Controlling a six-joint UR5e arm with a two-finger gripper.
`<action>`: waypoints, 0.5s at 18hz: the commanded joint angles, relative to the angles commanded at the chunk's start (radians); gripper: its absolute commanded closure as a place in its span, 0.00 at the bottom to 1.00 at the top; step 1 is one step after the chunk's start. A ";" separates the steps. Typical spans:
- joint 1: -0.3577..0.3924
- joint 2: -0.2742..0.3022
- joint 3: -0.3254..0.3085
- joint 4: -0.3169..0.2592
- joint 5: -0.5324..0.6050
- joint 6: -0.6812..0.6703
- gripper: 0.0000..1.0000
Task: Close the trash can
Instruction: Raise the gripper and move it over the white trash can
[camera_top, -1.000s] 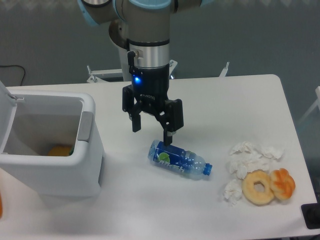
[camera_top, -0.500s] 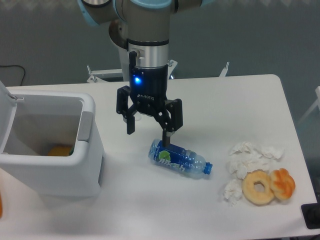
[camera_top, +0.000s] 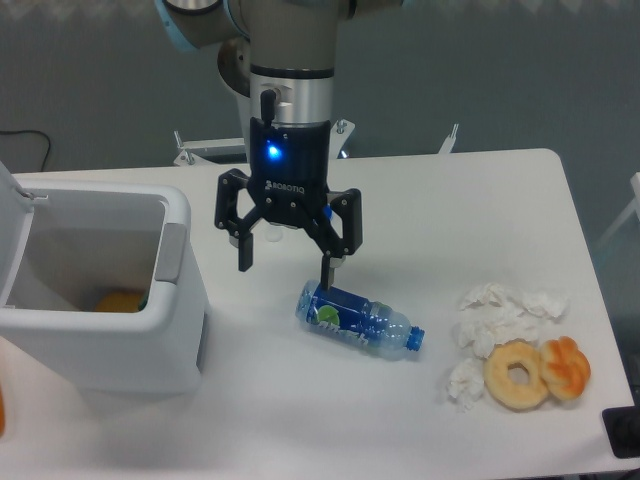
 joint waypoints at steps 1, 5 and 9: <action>-0.009 0.002 0.000 0.000 -0.006 -0.050 0.00; -0.041 0.011 0.000 0.002 -0.104 -0.290 0.00; -0.074 0.069 0.011 0.000 -0.127 -0.426 0.00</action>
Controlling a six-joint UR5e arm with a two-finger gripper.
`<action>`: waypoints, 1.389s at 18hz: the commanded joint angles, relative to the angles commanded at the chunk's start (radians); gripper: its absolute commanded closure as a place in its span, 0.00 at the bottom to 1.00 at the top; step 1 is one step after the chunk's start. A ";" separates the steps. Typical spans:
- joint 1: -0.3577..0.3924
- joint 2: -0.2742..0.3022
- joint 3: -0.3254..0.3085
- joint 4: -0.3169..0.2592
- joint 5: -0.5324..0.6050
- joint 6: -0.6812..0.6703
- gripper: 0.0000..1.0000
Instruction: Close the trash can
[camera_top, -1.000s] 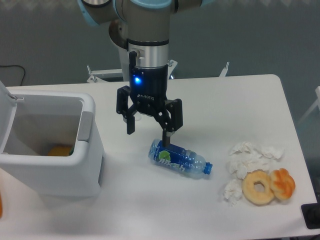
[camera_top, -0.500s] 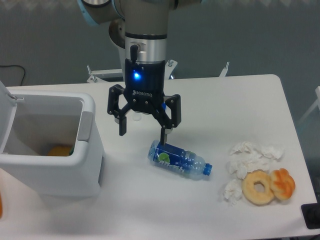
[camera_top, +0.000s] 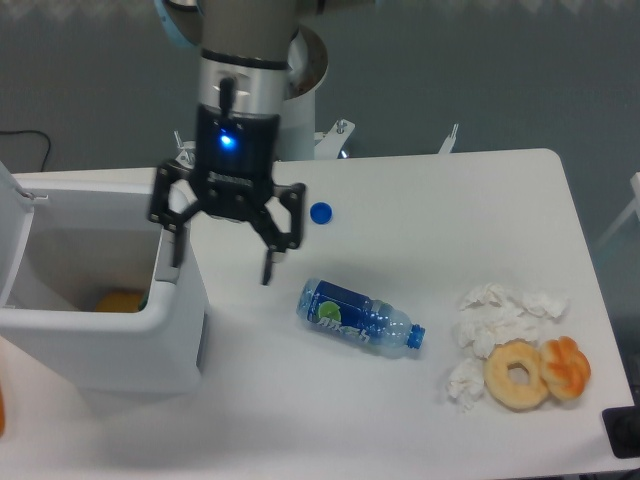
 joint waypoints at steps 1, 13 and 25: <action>-0.012 0.012 0.000 0.000 0.000 -0.037 0.00; -0.144 0.072 0.014 0.002 -0.205 -0.184 0.00; -0.279 0.092 0.008 0.003 -0.396 -0.188 0.00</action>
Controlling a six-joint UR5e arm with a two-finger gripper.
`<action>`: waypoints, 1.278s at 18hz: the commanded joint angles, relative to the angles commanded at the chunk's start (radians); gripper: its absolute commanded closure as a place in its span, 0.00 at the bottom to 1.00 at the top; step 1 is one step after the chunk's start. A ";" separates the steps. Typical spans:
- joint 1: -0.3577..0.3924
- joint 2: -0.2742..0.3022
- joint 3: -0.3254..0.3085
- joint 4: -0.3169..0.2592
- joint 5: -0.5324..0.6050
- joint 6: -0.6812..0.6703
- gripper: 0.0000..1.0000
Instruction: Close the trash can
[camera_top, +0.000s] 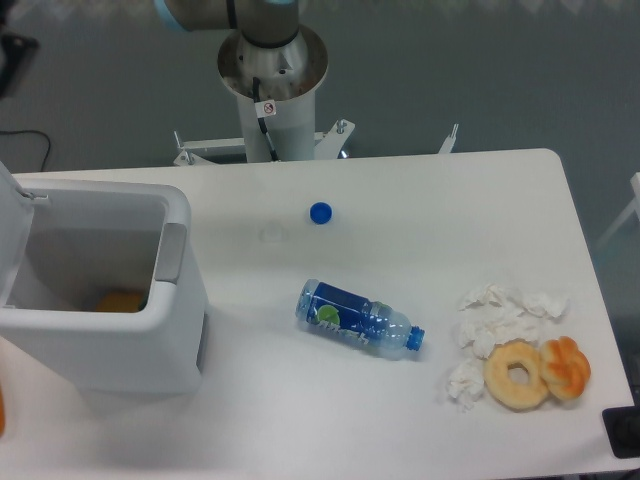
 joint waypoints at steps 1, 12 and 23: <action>-0.012 -0.005 0.000 0.002 -0.006 0.002 0.00; -0.098 -0.083 0.024 0.011 -0.012 0.020 0.00; -0.135 -0.166 0.061 0.037 -0.009 0.025 0.00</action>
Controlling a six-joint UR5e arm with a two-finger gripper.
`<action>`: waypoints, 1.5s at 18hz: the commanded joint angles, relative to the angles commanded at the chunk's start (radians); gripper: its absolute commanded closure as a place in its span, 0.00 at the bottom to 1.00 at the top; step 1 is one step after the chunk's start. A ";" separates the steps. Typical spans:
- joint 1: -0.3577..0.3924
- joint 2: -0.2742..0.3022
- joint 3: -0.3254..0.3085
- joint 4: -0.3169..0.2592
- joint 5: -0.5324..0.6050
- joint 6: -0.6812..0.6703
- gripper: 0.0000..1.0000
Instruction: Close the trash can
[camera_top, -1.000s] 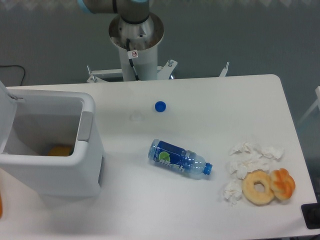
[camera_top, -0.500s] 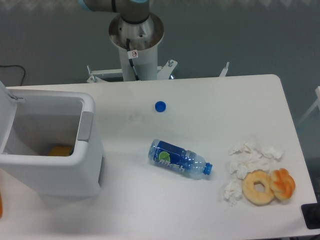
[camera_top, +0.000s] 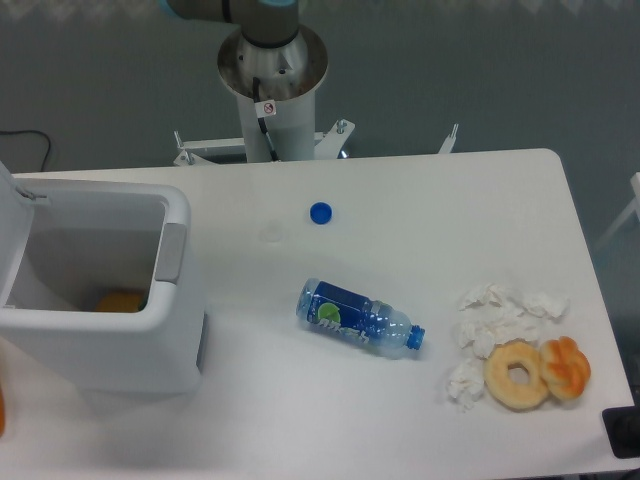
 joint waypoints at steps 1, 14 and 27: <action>0.000 -0.002 -0.003 0.000 0.002 0.002 0.00; 0.072 0.006 -0.029 -0.005 0.020 0.035 0.00; 0.199 0.041 -0.080 -0.008 0.020 0.061 0.00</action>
